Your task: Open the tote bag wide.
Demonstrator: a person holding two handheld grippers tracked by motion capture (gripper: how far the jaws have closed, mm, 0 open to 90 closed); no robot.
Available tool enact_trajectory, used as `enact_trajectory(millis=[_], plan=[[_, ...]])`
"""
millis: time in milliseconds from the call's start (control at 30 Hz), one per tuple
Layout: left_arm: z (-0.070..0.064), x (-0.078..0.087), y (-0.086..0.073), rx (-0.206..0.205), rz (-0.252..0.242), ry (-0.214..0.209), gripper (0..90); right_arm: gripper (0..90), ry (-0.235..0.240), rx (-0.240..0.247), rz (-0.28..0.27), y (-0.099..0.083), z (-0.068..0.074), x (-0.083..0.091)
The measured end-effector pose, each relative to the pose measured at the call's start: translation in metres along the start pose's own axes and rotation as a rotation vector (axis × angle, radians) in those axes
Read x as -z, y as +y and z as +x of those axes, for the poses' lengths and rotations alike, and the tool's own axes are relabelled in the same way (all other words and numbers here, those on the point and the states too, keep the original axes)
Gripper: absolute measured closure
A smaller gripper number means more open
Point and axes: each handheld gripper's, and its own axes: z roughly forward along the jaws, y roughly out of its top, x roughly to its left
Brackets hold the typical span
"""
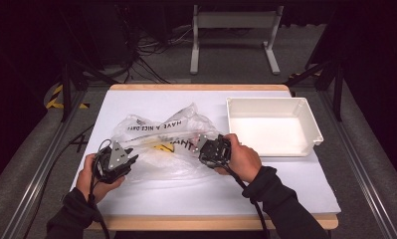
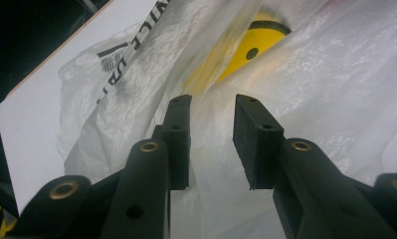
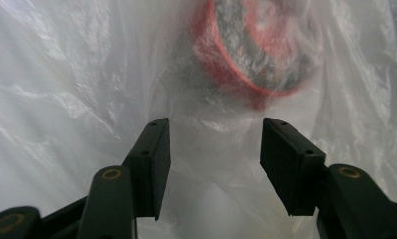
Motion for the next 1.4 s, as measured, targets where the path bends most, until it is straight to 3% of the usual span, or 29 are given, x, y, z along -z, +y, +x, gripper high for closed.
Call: enact_trajectory(millis=[67, 200, 233, 267, 333, 567, 633, 733, 1233, 1333, 1400], plan=[[0.002, 0.0, -0.001, 0.008, 0.002, 0.013, 64.0, 51.6, -0.005, 0.0, 0.004, -0.001, -0.001, -0.002], [0.007, 0.002, -0.003, 0.058, 0.0, 0.068, 41.0, 71.6, -0.003, 0.005, -0.012, -0.001, -0.003, -0.004], [0.009, 0.002, -0.004, 0.072, -0.005, 0.076, 39.2, 75.4, -0.001, 0.0, -0.018, -0.001, -0.003, -0.003], [0.011, 0.003, -0.005, 0.076, -0.006, 0.092, 36.1, 85.8, 0.004, 0.001, -0.033, -0.002, -0.005, -0.002], [0.014, 0.005, -0.006, 0.094, -0.009, 0.1, 35.2, 90.0, 0.005, -0.005, -0.053, -0.002, -0.006, 0.001], [0.015, 0.009, -0.004, 0.095, -0.022, 0.112, 32.1, 90.0, -0.056, -0.016, -0.113, 0.001, -0.011, 0.019], [0.015, 0.009, -0.003, 0.09, -0.018, 0.122, 32.0, 90.0, -0.066, -0.047, -0.162, 0.002, -0.016, 0.03], [0.017, 0.011, -0.003, 0.097, -0.03, 0.121, 32.3, 90.0, -0.072, -0.073, -0.195, 0.002, -0.022, 0.038], [0.027, 0.031, 0.005, 0.118, -0.111, 0.127, 35.3, 90.0, -0.121, -0.201, -0.276, 0.013, -0.055, 0.057], [0.031, 0.031, 0.005, 0.131, -0.115, 0.139, 36.3, 90.0, -0.133, -0.23, -0.284, 0.014, -0.062, 0.057], [0.033, 0.031, 0.005, 0.136, -0.109, 0.184, 36.5, 90.0, -0.135, -0.239, -0.279, 0.014, -0.064, 0.057]])
